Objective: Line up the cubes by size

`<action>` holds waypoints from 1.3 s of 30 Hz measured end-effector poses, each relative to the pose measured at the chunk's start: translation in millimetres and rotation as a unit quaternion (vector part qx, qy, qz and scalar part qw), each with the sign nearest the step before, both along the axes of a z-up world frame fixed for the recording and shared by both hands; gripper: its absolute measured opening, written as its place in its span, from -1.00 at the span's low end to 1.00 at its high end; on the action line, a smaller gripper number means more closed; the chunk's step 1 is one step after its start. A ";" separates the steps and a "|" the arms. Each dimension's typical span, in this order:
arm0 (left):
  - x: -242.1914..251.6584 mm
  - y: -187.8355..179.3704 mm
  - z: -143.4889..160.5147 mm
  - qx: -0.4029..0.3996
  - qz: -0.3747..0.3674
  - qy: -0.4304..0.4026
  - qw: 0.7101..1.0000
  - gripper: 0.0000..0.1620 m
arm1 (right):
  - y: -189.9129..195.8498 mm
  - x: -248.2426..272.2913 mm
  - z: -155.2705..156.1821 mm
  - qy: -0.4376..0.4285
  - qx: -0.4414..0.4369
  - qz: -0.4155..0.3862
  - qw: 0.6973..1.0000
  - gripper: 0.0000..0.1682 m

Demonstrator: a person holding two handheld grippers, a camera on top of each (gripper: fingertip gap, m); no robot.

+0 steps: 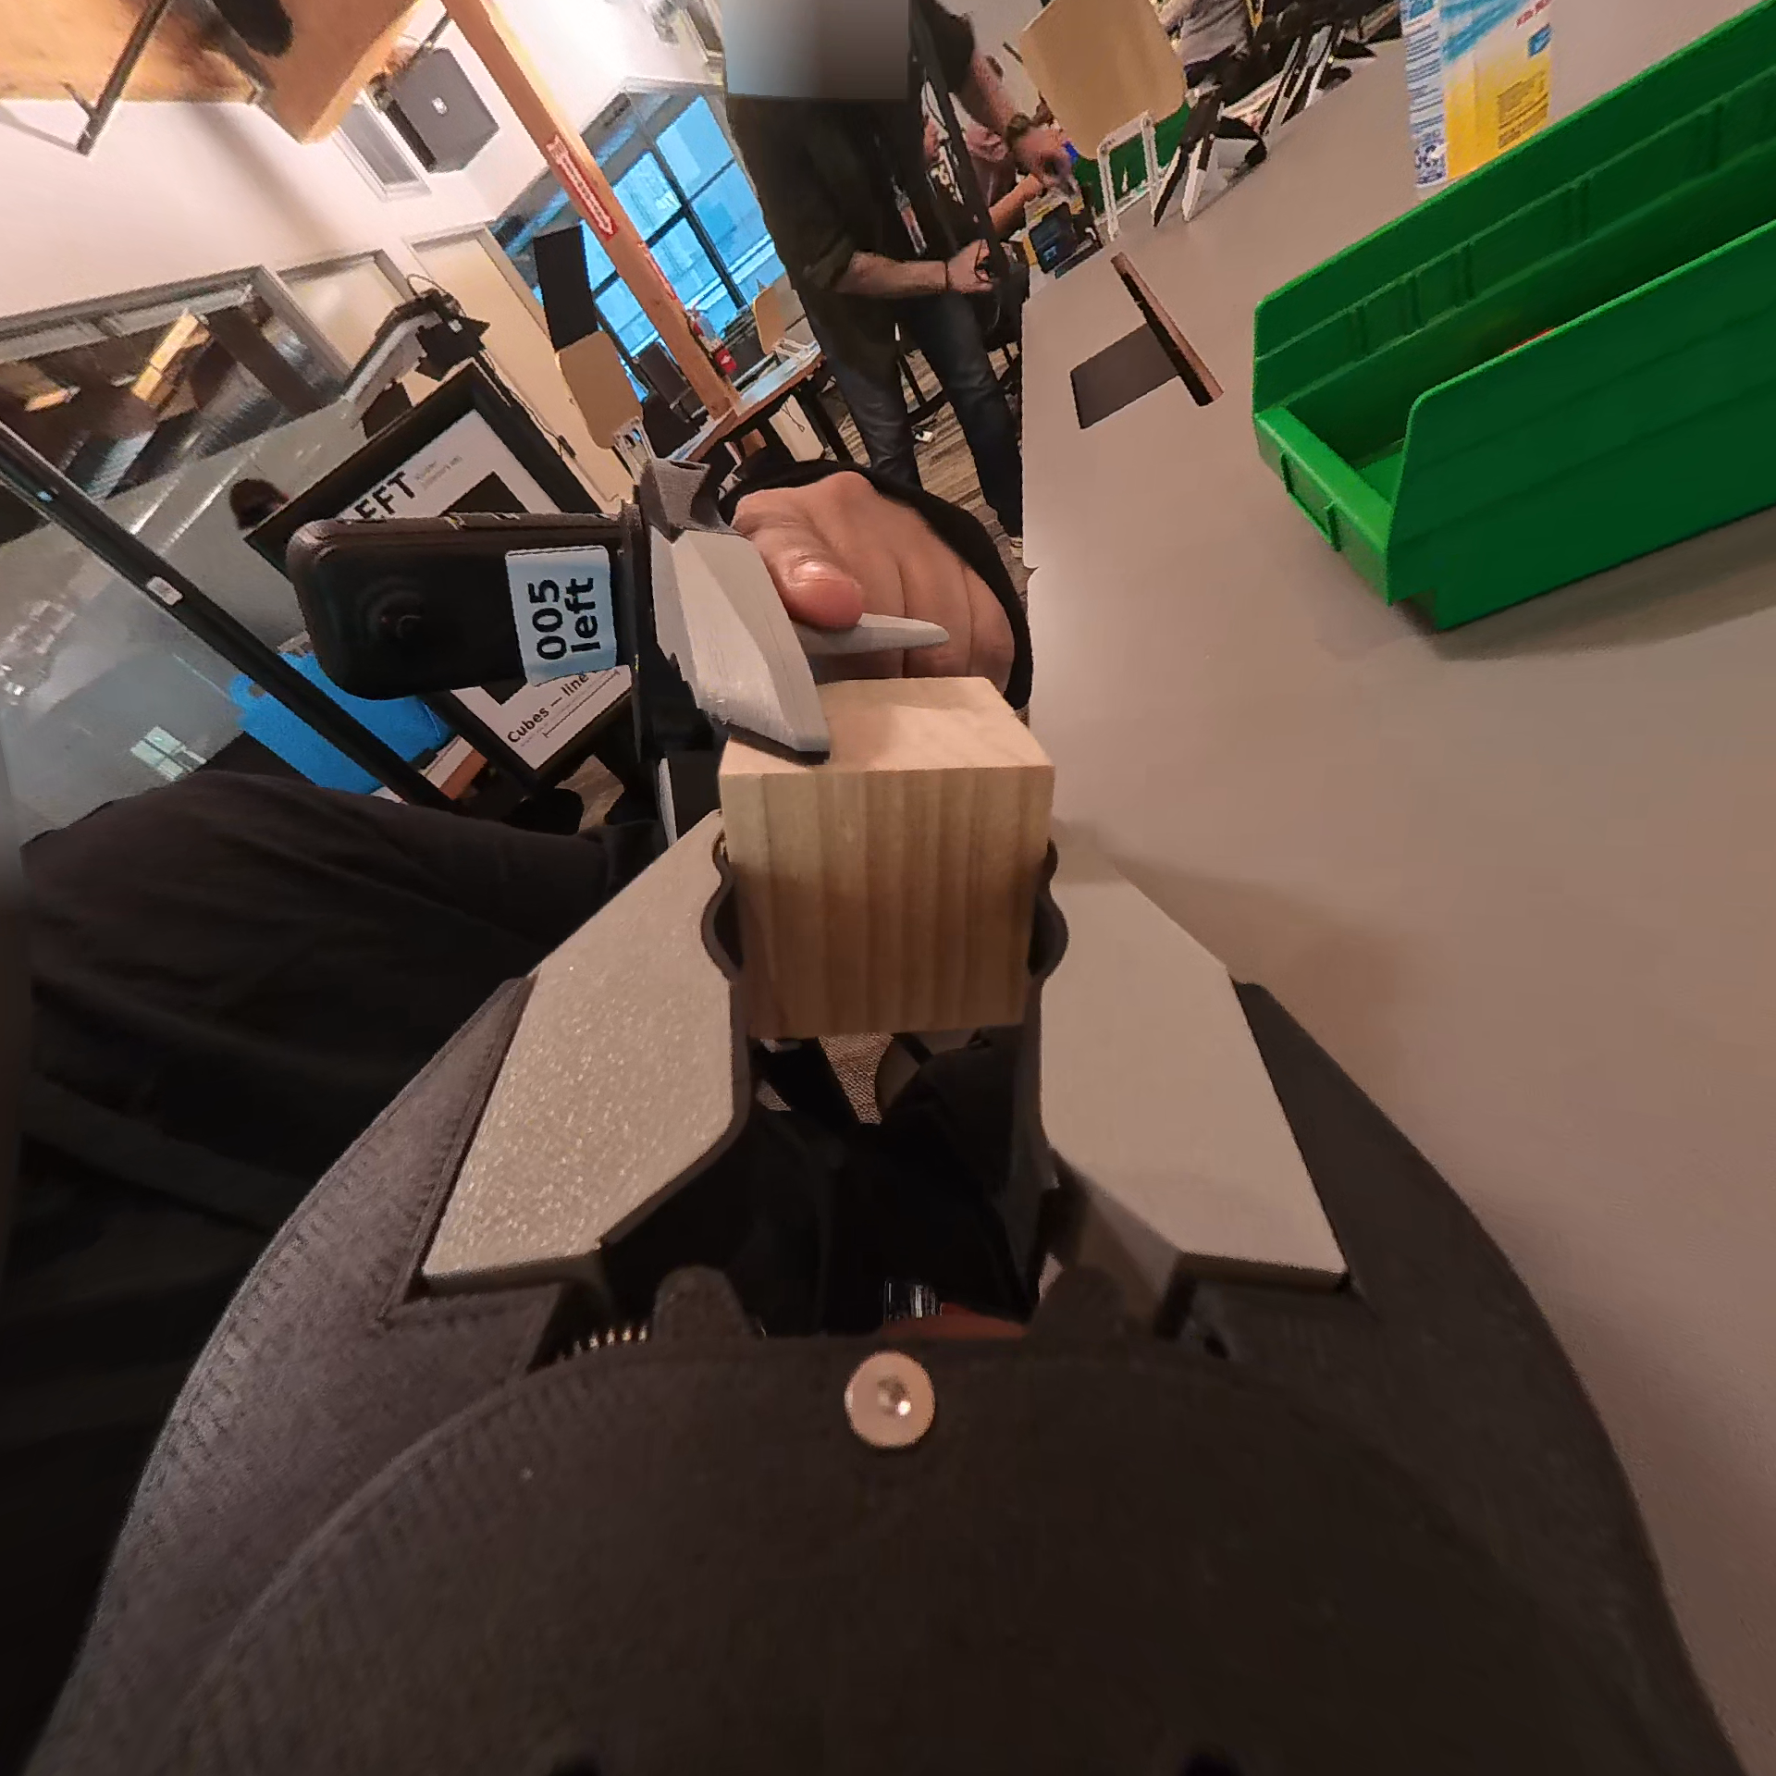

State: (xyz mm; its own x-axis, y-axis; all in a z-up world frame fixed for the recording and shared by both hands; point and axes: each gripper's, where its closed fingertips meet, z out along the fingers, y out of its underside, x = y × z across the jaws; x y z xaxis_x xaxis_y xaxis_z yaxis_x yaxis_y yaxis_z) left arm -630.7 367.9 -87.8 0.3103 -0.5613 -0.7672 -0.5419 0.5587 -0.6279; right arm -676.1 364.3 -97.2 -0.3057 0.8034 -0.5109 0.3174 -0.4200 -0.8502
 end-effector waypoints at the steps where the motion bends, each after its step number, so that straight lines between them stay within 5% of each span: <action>1: 0.1 -0.1 -0.2 -0.001 0.000 0.000 1.000 -0.27 | -0.1 -0.2 -0.5 -0.001 0.001 0.000 1.000 -0.31; 39: -1.2 6.6 -2.8 0.003 0.017 -0.005 1.000 -0.26 | 7.4 -1.3 -1.1 0.002 0.015 -0.024 1.000 -0.32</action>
State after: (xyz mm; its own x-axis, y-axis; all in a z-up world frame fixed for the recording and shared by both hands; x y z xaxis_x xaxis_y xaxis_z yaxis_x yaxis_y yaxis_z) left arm -631.9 374.5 -90.5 0.3359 -0.5461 -0.7674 -0.5549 0.5436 -0.6297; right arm -677.4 371.7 -98.3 -0.2693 0.8316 -0.4857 0.2941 -0.4093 -0.8637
